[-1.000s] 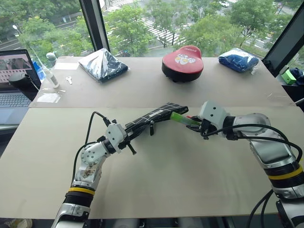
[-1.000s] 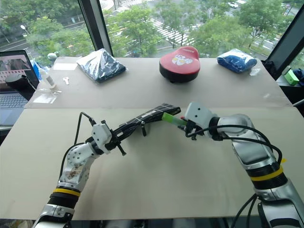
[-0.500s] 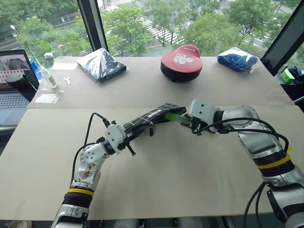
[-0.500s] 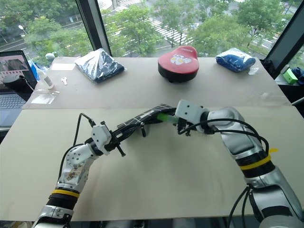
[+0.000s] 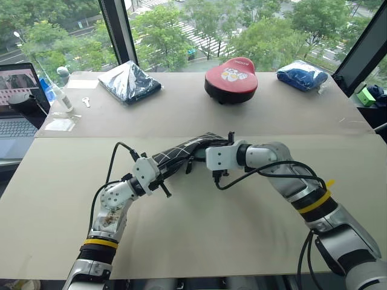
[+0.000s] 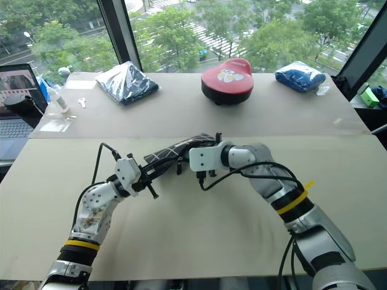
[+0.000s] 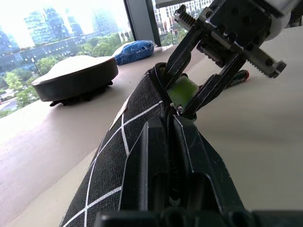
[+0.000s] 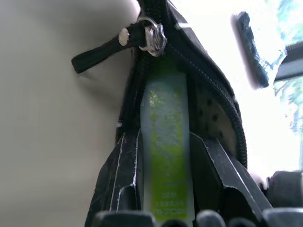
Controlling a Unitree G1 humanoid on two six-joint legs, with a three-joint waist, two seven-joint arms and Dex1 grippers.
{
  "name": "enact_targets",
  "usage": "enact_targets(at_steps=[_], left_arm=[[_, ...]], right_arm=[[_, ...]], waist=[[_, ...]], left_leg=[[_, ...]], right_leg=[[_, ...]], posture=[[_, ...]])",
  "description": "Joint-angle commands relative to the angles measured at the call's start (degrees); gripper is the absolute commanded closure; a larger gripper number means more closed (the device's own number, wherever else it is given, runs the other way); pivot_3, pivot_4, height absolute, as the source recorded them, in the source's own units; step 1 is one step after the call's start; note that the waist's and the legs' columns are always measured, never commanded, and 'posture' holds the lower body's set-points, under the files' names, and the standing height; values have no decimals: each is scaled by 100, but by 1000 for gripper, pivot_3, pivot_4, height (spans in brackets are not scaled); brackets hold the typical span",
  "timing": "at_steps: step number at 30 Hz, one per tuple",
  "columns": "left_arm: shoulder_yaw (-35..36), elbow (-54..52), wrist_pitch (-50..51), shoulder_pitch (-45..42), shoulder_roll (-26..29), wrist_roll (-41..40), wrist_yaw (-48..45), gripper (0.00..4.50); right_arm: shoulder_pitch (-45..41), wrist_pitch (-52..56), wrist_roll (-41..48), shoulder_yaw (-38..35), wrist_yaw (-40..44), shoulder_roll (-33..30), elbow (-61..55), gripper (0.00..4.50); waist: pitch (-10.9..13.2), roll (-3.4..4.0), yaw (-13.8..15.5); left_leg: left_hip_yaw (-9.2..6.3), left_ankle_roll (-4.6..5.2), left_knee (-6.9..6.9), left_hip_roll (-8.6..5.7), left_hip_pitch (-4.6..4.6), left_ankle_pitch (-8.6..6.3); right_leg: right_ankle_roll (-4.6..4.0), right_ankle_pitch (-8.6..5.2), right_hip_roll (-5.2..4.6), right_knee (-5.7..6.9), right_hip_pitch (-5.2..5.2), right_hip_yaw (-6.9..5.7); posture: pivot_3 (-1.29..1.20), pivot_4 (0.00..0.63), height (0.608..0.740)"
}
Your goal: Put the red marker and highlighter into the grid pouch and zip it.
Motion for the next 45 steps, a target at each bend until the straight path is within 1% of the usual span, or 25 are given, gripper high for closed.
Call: enact_targets(at_steps=[1,4,6,8,10,14,16,18,19,20,21,24,27,32,39,42,45], left_arm=[[46,-194,-63,-117,-26,-88,18,4500],[61,-217,-47,-100,-28,-98,32,4500],[63,-230,-39,-95,-29,-96,39,4500],[64,-239,-34,-93,-33,-97,48,4500],[63,-246,-27,-92,-35,-98,54,4500],[69,-231,-28,-86,-25,-108,53,4500],[72,-220,-32,-80,-21,-110,53,4500],[73,-213,-33,-80,-20,-112,53,4500],[73,-211,-32,-81,-21,-113,54,4500],[72,-207,-33,-83,-23,-114,54,4500],[70,-206,-35,-83,-24,-115,52,4500],[71,-189,-36,-104,-26,-123,44,4500],[66,-163,-36,-130,-36,-123,38,4500],[38,-164,-31,-142,-54,-118,21,4500],[62,-213,-24,-119,-38,-108,48,4500],[67,-269,-19,-73,-30,-107,67,4500],[80,-309,-20,-36,-20,-99,94,4500]], right_arm=[[-163,-821,-271,21,-382,110,373,2341],[-216,-1052,-250,-96,-500,211,632,1283],[-213,-855,62,-266,-237,260,630,510],[-235,-711,172,-402,-153,265,623,17],[-339,-626,355,-683,-99,170,684,17],[-405,-237,1369,-1537,306,-53,520,17],[-283,626,2141,-2029,795,-246,192,17],[67,2127,3310,-2441,1645,-626,-525,17],[224,2683,3768,-2590,1940,-787,-819,17],[376,3268,4225,-2772,2158,-953,-1049,17],[556,3548,4426,-2896,2277,-1103,-1166,17],[954,3538,4135,-2962,2024,-1311,-1109,17],[1116,3177,3476,-2700,1553,-1321,-680,17],[940,2873,2995,-2490,1124,-1012,115,17],[645,2668,2586,-2338,923,-832,1145,17],[527,2919,2457,-2288,871,-793,1526,17],[426,3560,2668,-2327,1180,-765,1756,17]], waist=[[0,0,-8],[0,0,-31],[0,0,-37],[0,0,-37],[0,0,-36],[0,0,-26],[0,0,-18],[0,0,20],[0,0,37],[0,0,43],[0,0,37],[0,0,13],[0,0,8],[0,0,26],[0,-1,29],[0,-1,32],[-1,0,21]], left_leg=[[0,-1,-1,0,0,1],[0,-4,-5,1,1,2],[0,-4,-5,2,1,3],[0,-4,-5,2,1,3],[0,-4,-5,3,1,3],[-1,-3,-4,2,0,3],[-1,-3,-5,3,1,3],[-2,-2,-7,5,-1,2],[-4,-1,-8,7,-1,2],[-5,2,-8,9,-2,0],[-5,4,-8,12,-2,-2],[-3,13,-8,12,0,-7],[5,14,-8,11,0,-8],[8,7,-5,8,0,-3],[10,7,-4,6,-1,-2],[9,7,-2,5,-1,-2],[10,7,-3,6,0,-2]], right_leg=[[0,0,1,0,-1,0],[-1,0,2,0,-1,0],[-1,1,2,0,-1,0],[-1,1,3,-1,0,0],[-1,1,3,0,1,1],[-2,1,2,-2,1,1],[-3,1,3,-2,2,2],[-3,2,2,-3,2,2],[-4,2,2,-4,3,1],[-4,2,2,-6,5,0],[-4,2,1,-8,6,0],[-5,3,-7,-10,7,5],[-6,4,-12,-6,-1,12],[-10,7,-11,-2,-1,11],[-10,8,-9,-4,0,10],[-10,8,-8,-5,3,8],[-10,8,-8,-5,3,10]], posture=[[0,150,740],[0,150,740],[0,150,740],[0,150,740],[0,150,740],[0,150,740],[0,150,740],[0,150,740],[0,150,740],[0,150,740],[0,150,740],[0,150,740],[0,150,740],[0,150,740],[0,150,740],[0,150,740],[0,150,740]])
